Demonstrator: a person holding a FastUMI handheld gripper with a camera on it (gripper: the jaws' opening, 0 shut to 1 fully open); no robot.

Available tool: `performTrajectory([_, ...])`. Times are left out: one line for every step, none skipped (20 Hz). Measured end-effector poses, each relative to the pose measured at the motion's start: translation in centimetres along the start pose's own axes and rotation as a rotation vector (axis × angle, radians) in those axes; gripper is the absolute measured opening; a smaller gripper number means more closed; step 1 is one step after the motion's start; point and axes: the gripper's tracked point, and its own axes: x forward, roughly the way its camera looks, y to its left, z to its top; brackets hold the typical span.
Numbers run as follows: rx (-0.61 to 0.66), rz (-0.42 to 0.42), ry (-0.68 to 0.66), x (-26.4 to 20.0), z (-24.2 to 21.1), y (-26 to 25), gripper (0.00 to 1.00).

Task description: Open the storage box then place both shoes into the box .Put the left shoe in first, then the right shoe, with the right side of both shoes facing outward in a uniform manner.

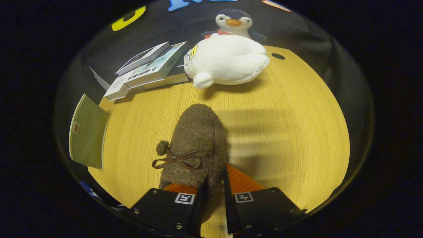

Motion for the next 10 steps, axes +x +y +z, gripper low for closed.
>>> performTrajectory([0.008,-0.031,-0.01,-0.2,0.1,-0.5,0.17])
performTrajectory([0.025,-0.037,-0.005,-0.5,0.2,-0.5,0.04])
performTrajectory([0.048,-0.015,-0.006,-0.8,0.0,0.1,0.04])
performTrajectory([0.087,0.021,-0.013,-1.4,0.2,0.9,0.05])
performTrajectory([0.107,0.038,-0.019,-1.9,0.5,1.3,0.05])
performTrajectory([0.115,0.046,-0.032,-2.3,0.8,1.3,0.05])
performTrajectory([0.104,0.052,-0.047,-3.0,1.2,1.7,0.04])
performTrajectory([0.09,0.057,-0.065,-3.8,1.9,2.2,0.04])
performTrajectory([0.077,0.064,-0.078,-4.5,2.4,2.6,0.04])
performTrajectory([0.067,0.069,-0.087,-5.2,2.9,3.1,0.04])
